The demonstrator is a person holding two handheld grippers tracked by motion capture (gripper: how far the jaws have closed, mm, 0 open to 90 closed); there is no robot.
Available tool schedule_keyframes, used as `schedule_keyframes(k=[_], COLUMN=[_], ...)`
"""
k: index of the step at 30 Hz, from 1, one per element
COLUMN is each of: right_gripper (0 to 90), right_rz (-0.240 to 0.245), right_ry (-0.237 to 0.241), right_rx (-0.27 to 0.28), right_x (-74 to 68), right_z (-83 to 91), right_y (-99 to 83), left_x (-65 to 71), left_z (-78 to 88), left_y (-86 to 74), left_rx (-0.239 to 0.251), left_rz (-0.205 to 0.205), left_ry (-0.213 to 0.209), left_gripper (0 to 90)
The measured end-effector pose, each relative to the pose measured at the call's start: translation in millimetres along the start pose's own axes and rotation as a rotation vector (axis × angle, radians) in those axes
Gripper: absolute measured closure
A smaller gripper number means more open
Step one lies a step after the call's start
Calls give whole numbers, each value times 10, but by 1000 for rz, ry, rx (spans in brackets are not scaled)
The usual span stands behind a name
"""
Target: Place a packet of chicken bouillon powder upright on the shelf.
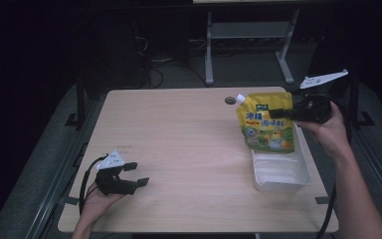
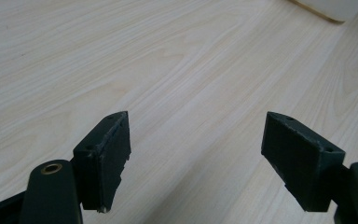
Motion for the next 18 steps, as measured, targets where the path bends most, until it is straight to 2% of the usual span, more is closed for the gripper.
schedule_keyframes(k=[8,18], right_gripper=[897,893], right_rz=[-32,-62], right_ry=[-32,-88], right_rx=[-9,-75], right_x=[158,268], right_z=[66,-192], right_y=[-75,-249], left_x=[-18,2], left_z=[30,-1], left_y=[-18,-13], left_rx=[2,-17], left_rz=[4,-6], left_ry=[3,-3], left_gripper=[233,231])
Point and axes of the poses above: each handheld gripper's, and its own axes: z roughly backward along the jaws, y roughly out of its top, x roughly to its right, the point moved 3 cm from there along -z, roughly forward along the jaws, and after that the axes turned 12 degrees about -y, right-handed, at the moved point
